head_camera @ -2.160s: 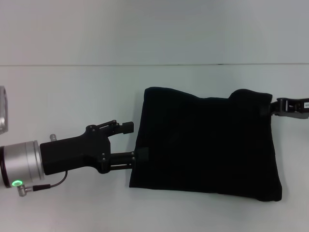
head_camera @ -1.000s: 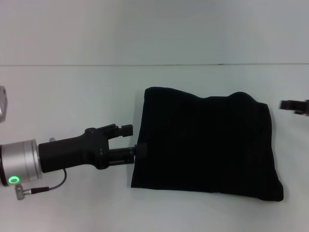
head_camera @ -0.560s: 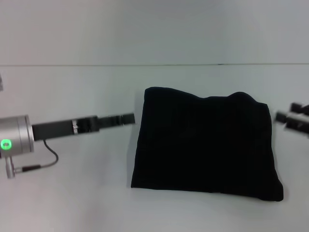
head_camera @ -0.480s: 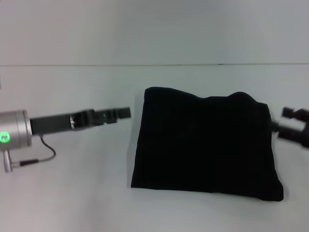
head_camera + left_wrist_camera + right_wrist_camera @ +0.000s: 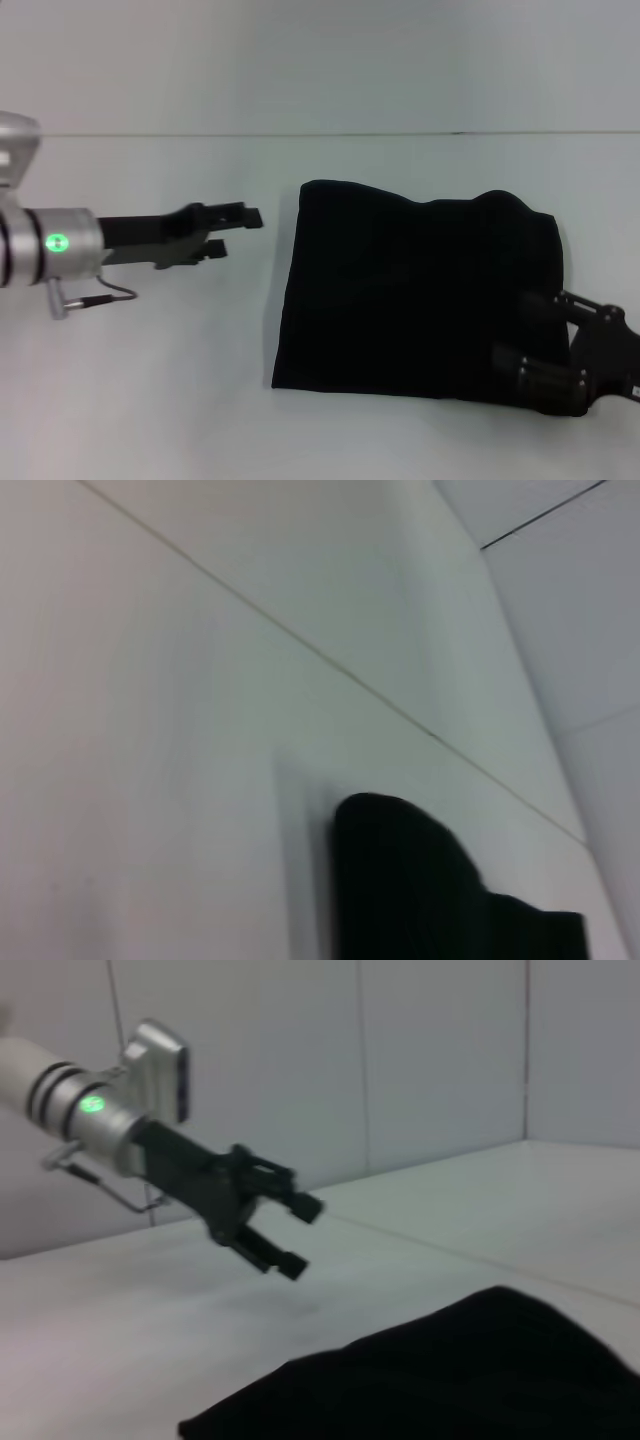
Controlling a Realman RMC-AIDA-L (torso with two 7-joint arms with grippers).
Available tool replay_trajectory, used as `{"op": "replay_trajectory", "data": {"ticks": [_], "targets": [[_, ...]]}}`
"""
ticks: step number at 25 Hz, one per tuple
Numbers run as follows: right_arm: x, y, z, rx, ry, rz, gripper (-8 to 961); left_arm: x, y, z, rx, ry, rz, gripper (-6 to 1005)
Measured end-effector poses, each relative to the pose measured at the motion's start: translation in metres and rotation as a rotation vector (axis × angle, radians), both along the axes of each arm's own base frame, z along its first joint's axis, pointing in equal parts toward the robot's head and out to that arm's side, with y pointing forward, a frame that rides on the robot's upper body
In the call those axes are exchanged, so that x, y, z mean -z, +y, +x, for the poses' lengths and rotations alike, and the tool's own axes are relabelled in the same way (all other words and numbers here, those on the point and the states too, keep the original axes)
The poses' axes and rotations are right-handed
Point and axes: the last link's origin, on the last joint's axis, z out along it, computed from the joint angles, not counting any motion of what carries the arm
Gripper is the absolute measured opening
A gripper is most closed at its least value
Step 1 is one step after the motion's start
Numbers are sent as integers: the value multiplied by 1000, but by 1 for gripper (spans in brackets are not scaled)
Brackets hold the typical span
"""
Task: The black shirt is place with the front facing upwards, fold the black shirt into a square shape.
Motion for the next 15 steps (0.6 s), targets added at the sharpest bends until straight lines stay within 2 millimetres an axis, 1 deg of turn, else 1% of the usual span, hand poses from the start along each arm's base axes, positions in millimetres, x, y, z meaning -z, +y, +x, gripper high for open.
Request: {"op": "replay_trajectory", "data": {"ticks": [5,7,11,15], "targets": [[6,-9,5,-9,-24,-21,807,29,9,13,3,71,-6,874],[9,-12,6,-25,-36,-27,807,37,13,18,8,89,7,874],[13,-14,6,-37,-46,-33,807,50,19,30,31,131,16,873],[13,-15,7,-33,-48,-33,807,59,21,34,26,153,31,873]]}}
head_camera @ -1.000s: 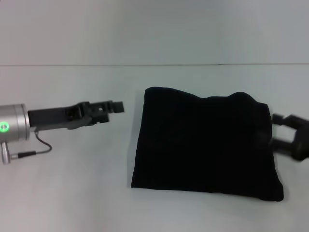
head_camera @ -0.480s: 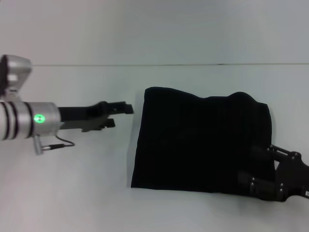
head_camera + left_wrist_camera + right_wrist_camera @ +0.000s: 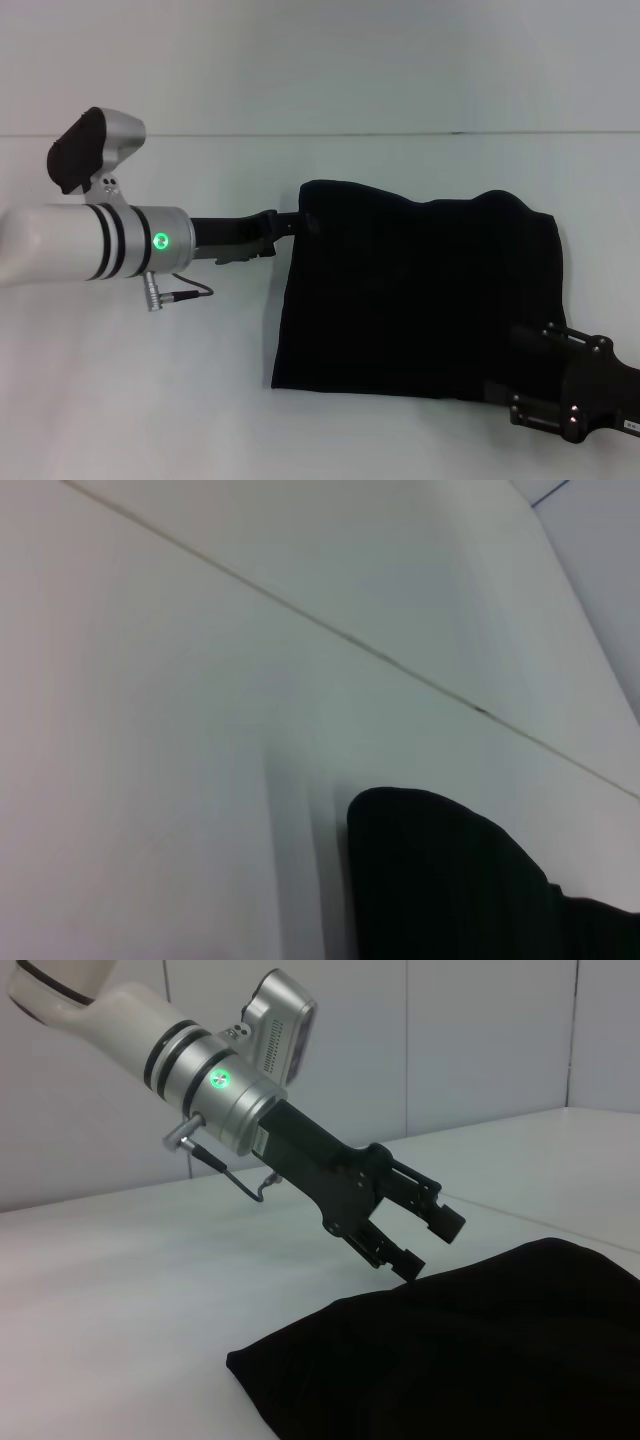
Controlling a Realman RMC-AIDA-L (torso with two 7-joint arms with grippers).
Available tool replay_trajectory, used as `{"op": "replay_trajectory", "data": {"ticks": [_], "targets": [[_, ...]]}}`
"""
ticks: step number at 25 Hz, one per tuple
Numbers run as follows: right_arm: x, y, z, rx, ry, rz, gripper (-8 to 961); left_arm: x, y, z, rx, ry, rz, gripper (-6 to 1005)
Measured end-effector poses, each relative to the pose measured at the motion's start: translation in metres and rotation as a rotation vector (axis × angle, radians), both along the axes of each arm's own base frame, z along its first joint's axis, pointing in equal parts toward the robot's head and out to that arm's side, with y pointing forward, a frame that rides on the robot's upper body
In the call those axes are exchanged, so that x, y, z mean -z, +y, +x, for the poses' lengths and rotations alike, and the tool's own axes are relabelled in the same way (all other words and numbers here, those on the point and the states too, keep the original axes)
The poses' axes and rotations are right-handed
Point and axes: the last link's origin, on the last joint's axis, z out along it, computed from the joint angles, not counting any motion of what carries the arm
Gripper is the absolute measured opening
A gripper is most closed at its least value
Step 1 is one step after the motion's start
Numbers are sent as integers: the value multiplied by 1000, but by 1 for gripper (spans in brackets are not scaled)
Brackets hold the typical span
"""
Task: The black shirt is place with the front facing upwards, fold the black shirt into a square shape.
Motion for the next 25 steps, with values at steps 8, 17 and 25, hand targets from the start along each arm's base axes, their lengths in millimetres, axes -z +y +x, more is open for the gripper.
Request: {"op": "replay_trajectory", "data": {"ticks": [8,17,25], "targets": [[0,1,-1,-4,-1,1,806,15,4,8,-13,27,45,873],[-1,2,-1,-1,0,0,806,30,2,24,27,24,21,843],[-1,2,-1,1,1,-1,807,37,-3,24,51,-15,50,724]]}}
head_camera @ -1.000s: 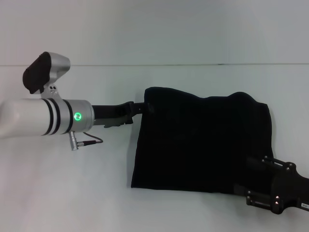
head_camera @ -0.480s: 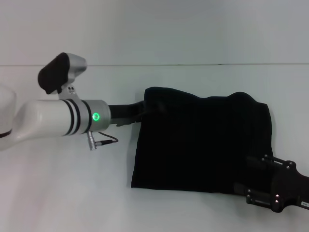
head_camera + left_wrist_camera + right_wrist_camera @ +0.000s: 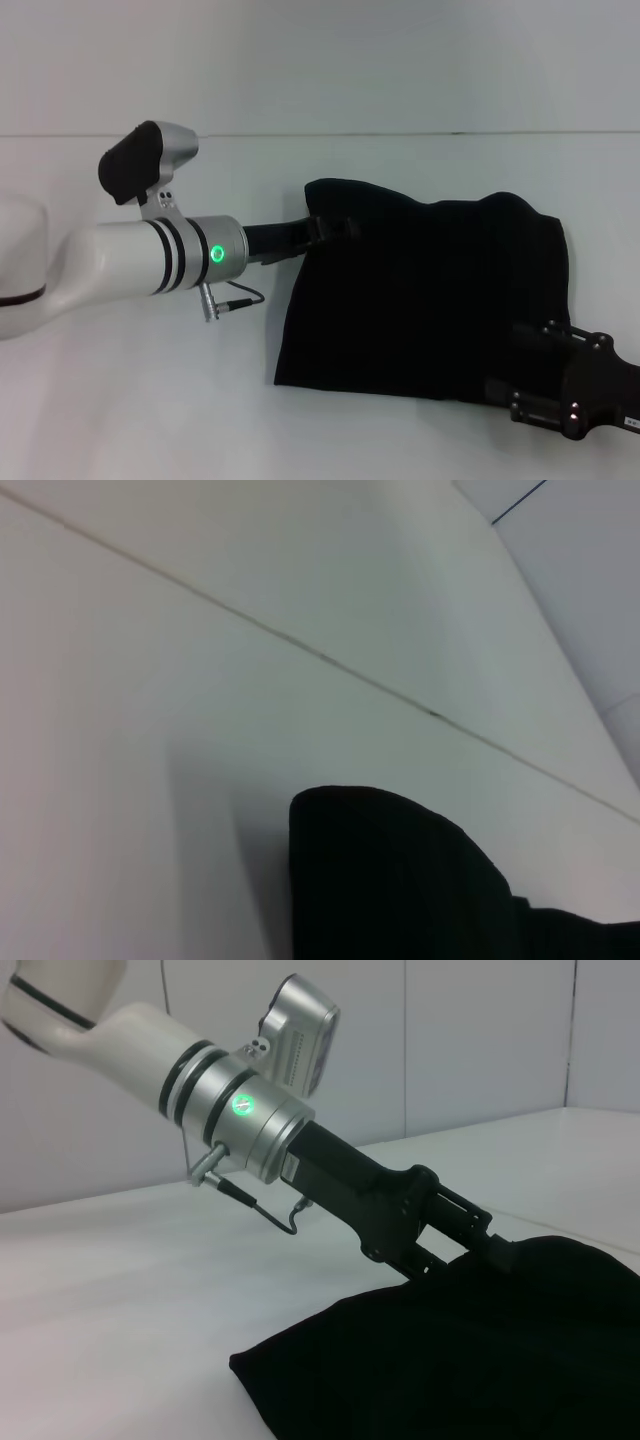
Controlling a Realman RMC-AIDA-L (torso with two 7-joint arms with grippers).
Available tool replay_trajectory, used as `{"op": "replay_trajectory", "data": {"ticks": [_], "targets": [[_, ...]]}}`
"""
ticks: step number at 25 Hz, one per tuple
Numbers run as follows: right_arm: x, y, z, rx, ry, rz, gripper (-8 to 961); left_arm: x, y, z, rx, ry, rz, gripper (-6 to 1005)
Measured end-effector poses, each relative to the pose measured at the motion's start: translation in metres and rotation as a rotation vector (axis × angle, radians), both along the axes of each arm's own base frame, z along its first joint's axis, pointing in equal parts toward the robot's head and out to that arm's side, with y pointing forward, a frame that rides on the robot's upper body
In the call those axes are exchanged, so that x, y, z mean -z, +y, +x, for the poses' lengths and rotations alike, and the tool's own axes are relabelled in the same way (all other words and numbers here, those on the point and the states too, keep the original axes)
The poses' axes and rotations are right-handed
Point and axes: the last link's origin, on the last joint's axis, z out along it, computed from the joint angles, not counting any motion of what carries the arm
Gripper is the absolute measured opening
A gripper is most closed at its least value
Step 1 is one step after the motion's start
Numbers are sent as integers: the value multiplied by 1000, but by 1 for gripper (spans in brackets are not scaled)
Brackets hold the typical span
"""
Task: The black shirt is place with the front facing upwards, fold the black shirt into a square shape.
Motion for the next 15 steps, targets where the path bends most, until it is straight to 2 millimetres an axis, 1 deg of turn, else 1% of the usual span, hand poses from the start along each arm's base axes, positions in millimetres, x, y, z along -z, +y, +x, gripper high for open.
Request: {"op": "replay_trajectory", "data": {"ticks": [12,15], "targets": [[1,-1,0,3,2,-1,807,-1,-2,-5,-19,-19,5,475],[1,-1,0,3,3,-2,807,-1,-3,-6,-24,-26,6,325]]}}
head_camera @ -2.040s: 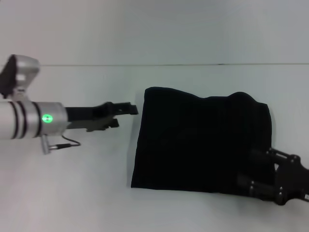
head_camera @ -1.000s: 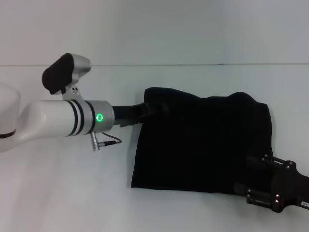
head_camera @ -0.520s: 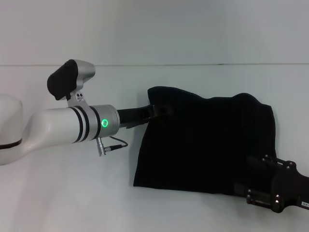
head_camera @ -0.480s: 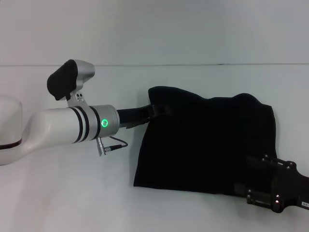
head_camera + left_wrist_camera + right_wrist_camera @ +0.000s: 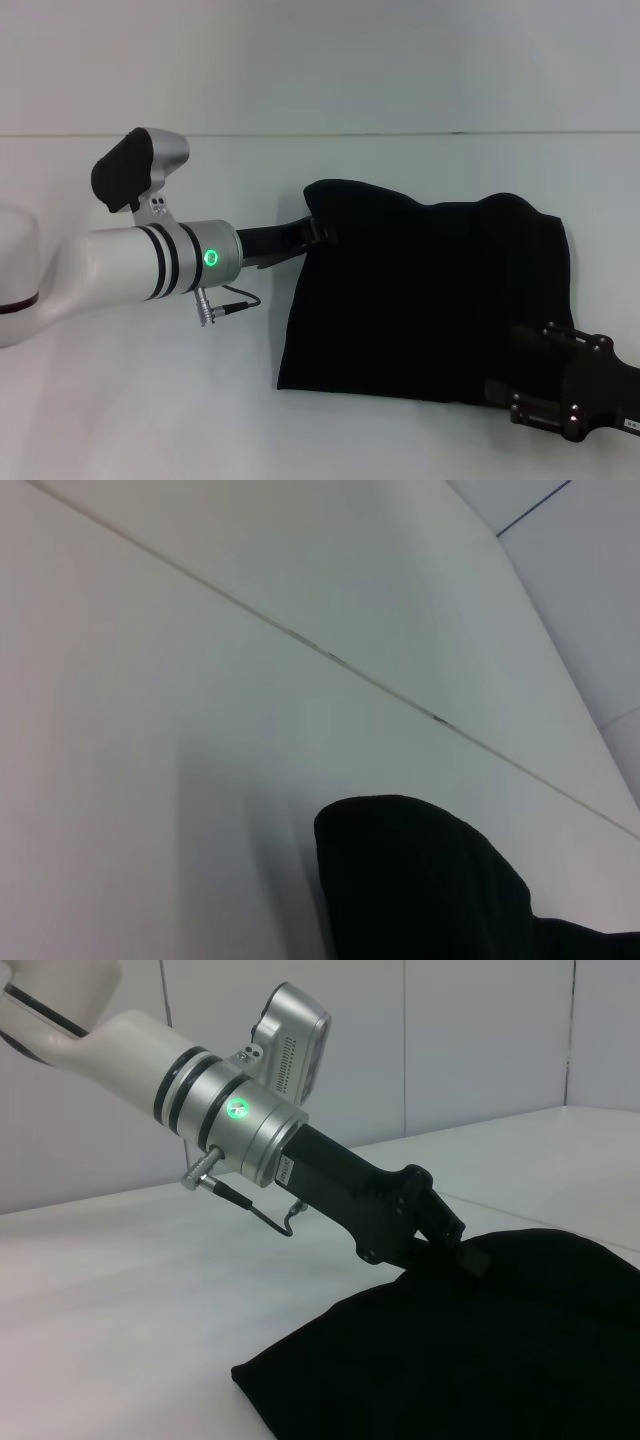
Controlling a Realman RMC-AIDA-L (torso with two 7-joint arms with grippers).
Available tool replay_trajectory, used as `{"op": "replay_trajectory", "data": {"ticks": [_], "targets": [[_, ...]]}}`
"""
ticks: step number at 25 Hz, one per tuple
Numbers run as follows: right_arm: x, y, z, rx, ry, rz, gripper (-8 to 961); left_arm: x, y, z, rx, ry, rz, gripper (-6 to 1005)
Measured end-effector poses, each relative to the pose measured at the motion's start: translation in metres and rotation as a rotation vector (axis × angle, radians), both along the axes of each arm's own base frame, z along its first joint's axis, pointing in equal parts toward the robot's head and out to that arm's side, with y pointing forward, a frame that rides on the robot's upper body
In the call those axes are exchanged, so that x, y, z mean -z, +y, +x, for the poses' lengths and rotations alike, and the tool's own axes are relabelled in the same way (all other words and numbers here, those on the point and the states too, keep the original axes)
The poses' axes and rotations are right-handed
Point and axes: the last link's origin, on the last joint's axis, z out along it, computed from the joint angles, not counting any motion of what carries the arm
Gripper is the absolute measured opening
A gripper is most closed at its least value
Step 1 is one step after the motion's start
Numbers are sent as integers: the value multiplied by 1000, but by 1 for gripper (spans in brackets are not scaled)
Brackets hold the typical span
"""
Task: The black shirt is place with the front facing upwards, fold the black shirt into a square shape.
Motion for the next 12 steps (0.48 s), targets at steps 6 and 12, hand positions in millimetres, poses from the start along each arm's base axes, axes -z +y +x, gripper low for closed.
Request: {"op": "replay_trajectory", "data": {"ticks": [6,12], "targets": [[0,0,0,0,0,1,806,-4,-3,-6,-45,-69,23,128],[-2,4,-2,-5,1,8,806,-15,-9,-24,-131,-153,73,80]]}}
